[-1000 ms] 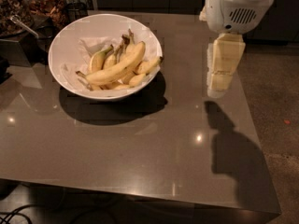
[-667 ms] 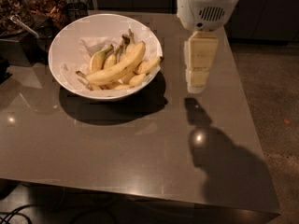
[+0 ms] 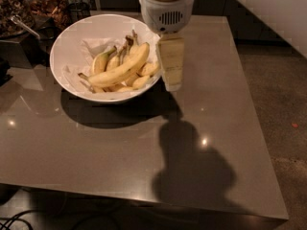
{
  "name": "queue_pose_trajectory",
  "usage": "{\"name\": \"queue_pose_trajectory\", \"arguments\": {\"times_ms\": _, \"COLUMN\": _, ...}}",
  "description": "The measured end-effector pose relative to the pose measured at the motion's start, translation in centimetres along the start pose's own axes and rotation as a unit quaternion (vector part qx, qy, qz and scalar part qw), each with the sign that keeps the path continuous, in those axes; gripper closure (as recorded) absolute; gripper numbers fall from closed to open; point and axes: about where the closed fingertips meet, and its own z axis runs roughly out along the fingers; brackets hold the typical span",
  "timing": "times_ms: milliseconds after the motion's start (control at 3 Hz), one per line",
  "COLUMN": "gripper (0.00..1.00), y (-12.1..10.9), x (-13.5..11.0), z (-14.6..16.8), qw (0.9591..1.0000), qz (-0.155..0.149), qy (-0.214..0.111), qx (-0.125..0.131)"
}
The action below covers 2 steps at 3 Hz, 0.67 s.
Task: Pick banana from white bowl
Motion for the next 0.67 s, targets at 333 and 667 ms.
{"name": "queue_pose_trajectory", "arguments": {"times_ms": 333, "gripper": 0.0, "y": -1.6, "x": -1.4, "z": 1.0, "qw": 0.9997, "qz": -0.02, "qy": 0.009, "qx": 0.003}}
{"name": "queue_pose_trajectory", "arguments": {"times_ms": 667, "gripper": 0.0, "y": -2.8, "x": -2.8, "z": 1.7, "qw": 0.999, "qz": -0.042, "qy": 0.014, "qx": 0.005}}
